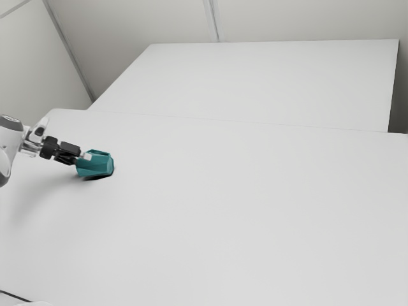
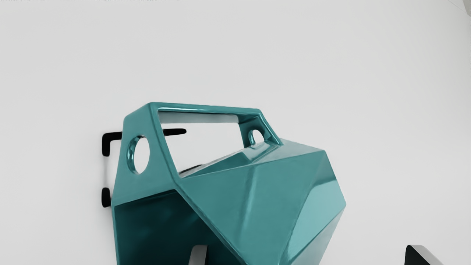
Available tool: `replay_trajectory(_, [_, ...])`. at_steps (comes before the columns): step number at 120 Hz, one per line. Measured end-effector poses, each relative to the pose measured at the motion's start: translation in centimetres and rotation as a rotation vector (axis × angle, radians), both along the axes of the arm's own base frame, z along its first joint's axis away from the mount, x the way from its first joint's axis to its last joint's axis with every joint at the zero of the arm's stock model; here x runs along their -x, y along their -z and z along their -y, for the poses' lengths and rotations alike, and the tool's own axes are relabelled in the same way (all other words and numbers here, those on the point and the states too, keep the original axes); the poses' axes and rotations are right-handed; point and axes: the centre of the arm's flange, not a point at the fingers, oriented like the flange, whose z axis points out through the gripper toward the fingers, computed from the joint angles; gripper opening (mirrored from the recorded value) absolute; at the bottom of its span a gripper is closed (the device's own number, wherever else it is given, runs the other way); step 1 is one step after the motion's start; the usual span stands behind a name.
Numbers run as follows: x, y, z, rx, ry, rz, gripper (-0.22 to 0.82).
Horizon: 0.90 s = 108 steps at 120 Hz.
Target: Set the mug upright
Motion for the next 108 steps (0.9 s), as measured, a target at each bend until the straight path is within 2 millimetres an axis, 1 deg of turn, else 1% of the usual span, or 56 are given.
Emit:
replay_trajectory(9, [0.0,0.1,0.1,0.0,0.004,0.003,0.57])
replay_trajectory(17, [0.0,0.2,0.1,0.001,0.008,0.005,0.54])
replay_trajectory(36, [0.2,0.6,0.3,0.006,0.014,0.005,0.41])
replay_trajectory(51, [0.2,0.5,0.3,0.003,0.018,0.01,0.31])
replay_trajectory(84, [0.0,0.1,0.5,-0.004,0.029,0.02,0.12])
replay_trajectory(108, [-0.4,-0.2,1.1,-0.003,0.041,0.03,-0.02])
